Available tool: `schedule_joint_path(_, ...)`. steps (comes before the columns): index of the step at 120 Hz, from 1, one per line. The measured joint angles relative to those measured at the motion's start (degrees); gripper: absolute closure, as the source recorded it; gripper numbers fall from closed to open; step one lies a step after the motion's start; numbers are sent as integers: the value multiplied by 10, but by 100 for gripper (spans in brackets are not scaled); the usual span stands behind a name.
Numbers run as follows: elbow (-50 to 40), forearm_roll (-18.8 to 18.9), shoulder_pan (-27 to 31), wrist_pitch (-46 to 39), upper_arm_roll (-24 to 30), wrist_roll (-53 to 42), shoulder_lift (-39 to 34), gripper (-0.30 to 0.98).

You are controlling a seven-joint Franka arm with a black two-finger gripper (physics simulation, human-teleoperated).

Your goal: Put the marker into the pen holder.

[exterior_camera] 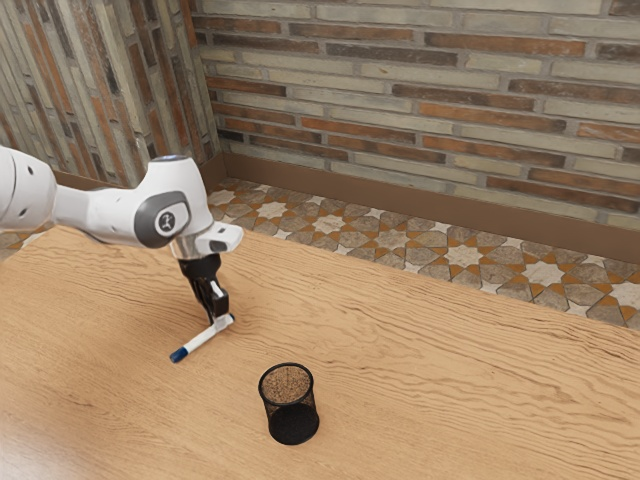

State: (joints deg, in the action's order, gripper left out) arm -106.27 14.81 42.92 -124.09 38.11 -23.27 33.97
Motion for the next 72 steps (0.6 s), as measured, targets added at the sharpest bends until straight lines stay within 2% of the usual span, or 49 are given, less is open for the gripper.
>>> schedule_joint_path(22, -11, -20, 4, -2, 1, 3, -25, 74)
schedule_joint_path(32, -50, -56, 14, -17, 14, -4, -62, 76)
schedule_joint_path(43, -94, -85, 96, -45, 105, -17, -87, 78)
schedule_joint_path(60, -153, -102, 238, -100, 253, -42, -97, 79)
schedule_joint_path(72, -203, -107, 372, -139, 396, -61, -98, 79)
